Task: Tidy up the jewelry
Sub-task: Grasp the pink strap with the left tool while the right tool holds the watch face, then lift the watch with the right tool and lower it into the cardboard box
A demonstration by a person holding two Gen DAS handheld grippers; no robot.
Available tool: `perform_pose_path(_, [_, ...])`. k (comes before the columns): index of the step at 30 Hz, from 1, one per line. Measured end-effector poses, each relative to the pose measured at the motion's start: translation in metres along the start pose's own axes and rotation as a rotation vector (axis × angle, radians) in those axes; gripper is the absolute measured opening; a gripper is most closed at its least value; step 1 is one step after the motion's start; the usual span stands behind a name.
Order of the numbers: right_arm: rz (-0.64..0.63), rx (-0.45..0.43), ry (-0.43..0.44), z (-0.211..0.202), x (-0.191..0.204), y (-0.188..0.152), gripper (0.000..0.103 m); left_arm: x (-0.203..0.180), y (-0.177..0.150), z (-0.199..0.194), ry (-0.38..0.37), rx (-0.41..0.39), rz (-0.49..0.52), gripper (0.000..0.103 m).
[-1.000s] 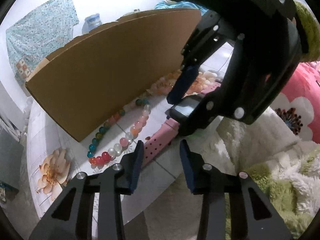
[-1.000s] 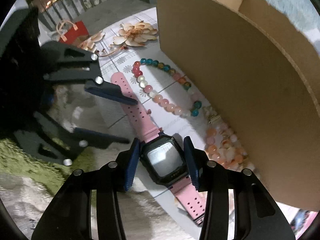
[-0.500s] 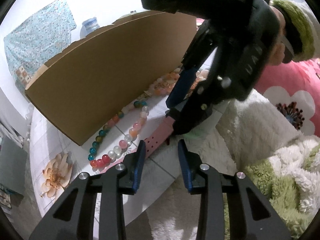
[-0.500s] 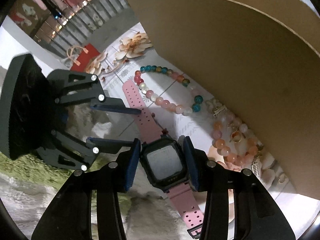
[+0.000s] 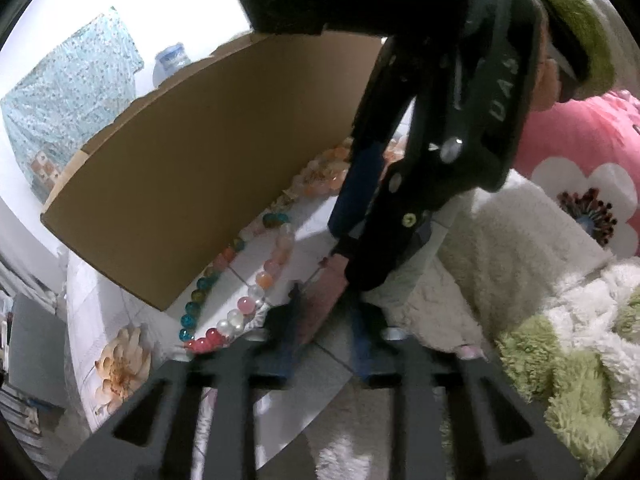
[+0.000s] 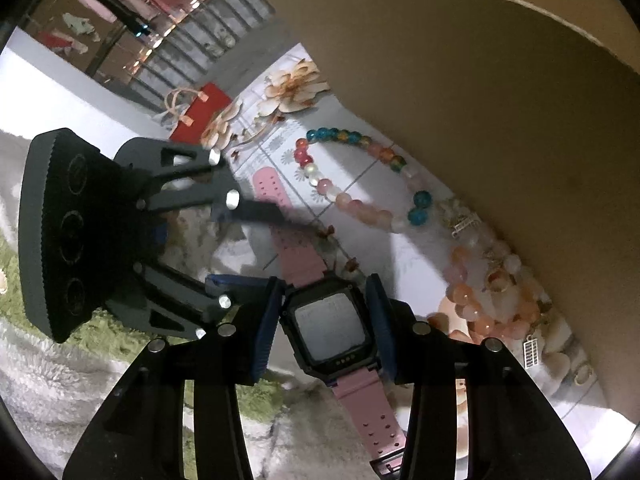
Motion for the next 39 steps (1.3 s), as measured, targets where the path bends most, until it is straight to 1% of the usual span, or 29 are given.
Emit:
perform_pose_path(1, [0.007,-0.016,-0.01,-0.003,0.002,-0.002,0.042,0.001,0.0,0.0,-0.004,0.0,-0.002,0.015])
perform_pose_path(3, [0.026,-0.065,-0.033,-0.012,0.005,-0.008,0.05,0.001,0.0,0.001,-0.013,0.001,-0.004,0.014])
perform_pose_path(4, [0.045,-0.106,-0.051,-0.019,0.006,-0.013,0.056,0.0,-0.001,0.0,-0.015,0.001,-0.005,0.014])
perform_pose_path(5, [0.062,-0.138,-0.067,-0.024,0.007,-0.017,0.058,0.0,-0.001,0.001,-0.018,0.0,-0.004,0.014])
perform_pose_path(7, [0.105,-0.197,-0.121,-0.033,0.009,-0.031,0.058,0.001,-0.002,0.0,-0.024,0.002,0.002,0.014])
perform_pose_path(10, [0.154,-0.248,-0.222,-0.038,0.014,-0.053,0.058,0.004,0.0,0.003,-0.036,0.009,0.001,0.014])
perform_pose_path(12, [0.162,-0.261,-0.3,-0.038,0.02,-0.065,0.058,0.008,0.001,0.004,-0.047,0.013,0.0,0.014])
perform_pose_path(15, [0.146,-0.259,-0.407,-0.034,0.027,-0.073,0.057,0.007,0.002,0.004,-0.057,0.018,-0.001,0.014])
perform_pose_path(16, [0.135,-0.257,-0.457,-0.032,0.029,-0.075,0.053,0.009,0.002,0.004,-0.059,0.02,-0.002,0.014])
perform_pose_path(17, [0.128,-0.253,-0.504,-0.029,0.03,-0.077,0.046,0.009,0.002,0.004,-0.062,0.021,-0.003,0.014])
perform_pose_path(18, [0.127,-0.247,-0.531,-0.027,0.029,-0.078,0.042,0.01,0.003,0.005,-0.063,0.023,-0.003,0.014])
perform_pose_path(20, [0.133,-0.242,-0.592,-0.022,0.026,-0.079,0.024,0.013,0.005,0.006,-0.068,0.026,-0.007,0.014])
perform_pose_path(23, [0.136,-0.269,-0.64,-0.023,0.025,-0.082,0.013,0.02,0.008,0.007,-0.078,0.029,-0.028,0.014])
perform_pose_path(25, [0.145,-0.295,-0.655,-0.024,0.028,-0.082,0.007,0.022,0.008,0.008,-0.069,0.03,-0.036,0.011])
perform_pose_path(26, [0.151,-0.313,-0.66,-0.026,0.03,-0.082,0.002,0.023,0.009,0.008,-0.06,0.029,-0.039,0.009])
perform_pose_path(29, [0.164,-0.347,-0.669,-0.031,0.036,-0.082,0.001,0.026,0.013,0.002,-0.073,0.015,-0.072,0.004])
perform_pose_path(32, [0.178,-0.377,-0.677,-0.042,0.043,-0.085,0.001,0.031,0.022,-0.013,-0.097,-0.008,-0.102,0.003])
perform_pose_path(36, [0.214,-0.46,-0.663,-0.081,0.053,-0.078,0.001,0.047,0.045,-0.042,-0.165,-0.041,-0.168,0.003])
perform_pose_path(37, [0.214,-0.499,-0.657,-0.1,0.057,-0.071,0.001,0.052,0.052,-0.05,-0.168,-0.057,-0.173,0.003])
perform_pose_path(39, [0.213,-0.542,-0.643,-0.123,0.059,-0.06,0.001,0.066,0.071,-0.068,-0.16,-0.1,-0.172,0.003])
Point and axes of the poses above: each gripper's, at about its wrist camera, not at the fingertips, and z roughly the way its jaws point, x to its left, y to its top, the point moved 2 cm from there along z, roughly the way its jaws point
